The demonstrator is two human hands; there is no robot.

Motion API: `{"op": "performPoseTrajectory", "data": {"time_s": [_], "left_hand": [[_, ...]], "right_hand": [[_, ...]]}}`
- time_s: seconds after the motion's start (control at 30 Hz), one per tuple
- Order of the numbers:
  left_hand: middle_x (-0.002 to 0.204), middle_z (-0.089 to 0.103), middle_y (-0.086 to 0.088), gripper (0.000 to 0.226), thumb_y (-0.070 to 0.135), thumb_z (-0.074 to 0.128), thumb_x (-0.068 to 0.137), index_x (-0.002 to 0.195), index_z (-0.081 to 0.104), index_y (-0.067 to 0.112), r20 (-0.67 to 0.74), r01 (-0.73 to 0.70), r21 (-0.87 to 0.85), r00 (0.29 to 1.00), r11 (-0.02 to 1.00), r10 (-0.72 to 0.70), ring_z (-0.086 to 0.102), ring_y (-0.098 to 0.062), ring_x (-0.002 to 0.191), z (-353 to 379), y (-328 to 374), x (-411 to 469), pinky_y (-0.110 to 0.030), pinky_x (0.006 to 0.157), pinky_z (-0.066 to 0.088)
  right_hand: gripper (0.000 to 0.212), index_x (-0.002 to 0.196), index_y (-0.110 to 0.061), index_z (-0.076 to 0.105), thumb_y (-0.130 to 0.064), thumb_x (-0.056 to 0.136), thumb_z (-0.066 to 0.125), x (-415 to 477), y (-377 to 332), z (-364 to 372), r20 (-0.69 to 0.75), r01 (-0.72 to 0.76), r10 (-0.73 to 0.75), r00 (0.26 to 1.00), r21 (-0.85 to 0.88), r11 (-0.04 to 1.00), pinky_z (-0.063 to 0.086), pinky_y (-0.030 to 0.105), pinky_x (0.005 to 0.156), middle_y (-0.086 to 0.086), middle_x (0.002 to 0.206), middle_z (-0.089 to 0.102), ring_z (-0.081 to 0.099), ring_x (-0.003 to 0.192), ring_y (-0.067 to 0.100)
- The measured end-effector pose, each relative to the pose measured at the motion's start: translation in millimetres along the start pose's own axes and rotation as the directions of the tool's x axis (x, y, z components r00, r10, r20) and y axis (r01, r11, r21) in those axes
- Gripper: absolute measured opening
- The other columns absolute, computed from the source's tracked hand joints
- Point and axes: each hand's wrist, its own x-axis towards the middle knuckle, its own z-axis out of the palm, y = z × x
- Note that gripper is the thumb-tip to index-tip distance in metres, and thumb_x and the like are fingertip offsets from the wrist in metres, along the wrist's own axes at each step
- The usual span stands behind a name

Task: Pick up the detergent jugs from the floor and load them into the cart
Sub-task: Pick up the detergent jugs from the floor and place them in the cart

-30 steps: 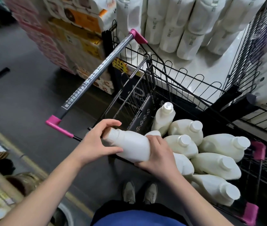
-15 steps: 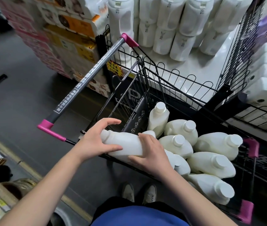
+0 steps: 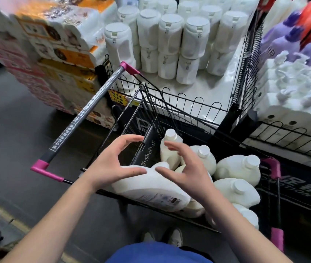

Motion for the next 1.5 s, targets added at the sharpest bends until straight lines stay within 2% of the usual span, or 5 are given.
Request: {"op": "performPoseTrajectory", "data": {"time_s": [0.3, 0.57, 1.03, 1.2, 1.5], "left_hand": [[0.152, 0.056, 0.012, 0.087, 0.036, 0.096, 0.073, 0.147, 0.052, 0.03, 0.097, -0.214, -0.048, 0.971, 0.976, 0.218, 0.044, -0.009, 0.149, 12.0, 55.2, 42.9, -0.038, 0.129, 0.029], [0.154, 0.054, 0.008, 0.088, 0.051, 0.09, 0.073, 0.148, 0.051, 0.029, 0.281, -0.397, -0.221, 0.848, 0.891, 0.448, 0.043, -0.015, 0.151, 48.3, 89.0, 76.5, -0.045, 0.129, 0.027], [0.151, 0.058, 0.005, 0.088, 0.043, 0.089, 0.071, 0.148, 0.052, 0.024, 0.565, -0.451, -0.556, 0.411, 0.698, 0.716, 0.048, -0.013, 0.147, 204.0, 181.9, 77.9, -0.024, 0.123, 0.032], [0.153, 0.056, 0.006, 0.086, 0.044, 0.089, 0.072, 0.148, 0.053, 0.026, 0.603, -0.456, -0.589, 0.302, 0.667, 0.738, 0.055, -0.009, 0.137, 281.0, 224.6, 66.1, -0.035, 0.125, 0.034], [0.153, 0.056, 0.002, 0.086, 0.058, 0.087, 0.076, 0.148, 0.053, 0.024, 0.623, -0.454, -0.635, 0.176, 0.625, 0.762, 0.046, -0.017, 0.15, 483.6, 347.1, 43.8, -0.048, 0.127, 0.031]], "right_hand": [[0.068, 0.142, -0.024, 0.058, -0.033, 0.082, 0.089, -6.1, -24.6, -62.5, -0.173, 0.068, -0.074, 0.982, -0.038, 0.997, 0.044, 0.023, 0.111, -0.013, 0.137, 0.063, 0.058, 0.131, 0.006], [0.065, 0.143, -0.021, 0.057, -0.024, 0.085, 0.087, -60.9, -47.6, -95.0, -0.417, -0.067, 0.027, 0.909, -0.082, 0.994, 0.045, 0.023, 0.11, -0.012, 0.136, 0.065, 0.059, 0.131, 0.006], [0.063, 0.14, -0.029, 0.059, -0.021, 0.085, 0.087, -242.7, -73.9, -137.9, -0.862, -0.427, 0.226, 0.453, 0.013, 0.904, 0.047, 0.035, 0.112, -0.014, 0.137, 0.066, 0.059, 0.133, 0.008], [0.06, 0.137, -0.027, 0.06, -0.018, 0.085, 0.088, -302.4, -57.0, -171.3, -0.936, -0.439, 0.188, 0.299, 0.04, 0.898, 0.049, 0.031, 0.109, -0.014, 0.135, 0.067, 0.062, 0.13, 0.01], [0.061, 0.139, -0.027, 0.057, -0.021, 0.086, 0.086, -429.8, 13.0, -335.5, -0.984, -0.41, 0.101, 0.145, 0.033, 0.911, 0.047, 0.033, 0.112, -0.013, 0.138, 0.065, 0.061, 0.132, 0.012]]}}
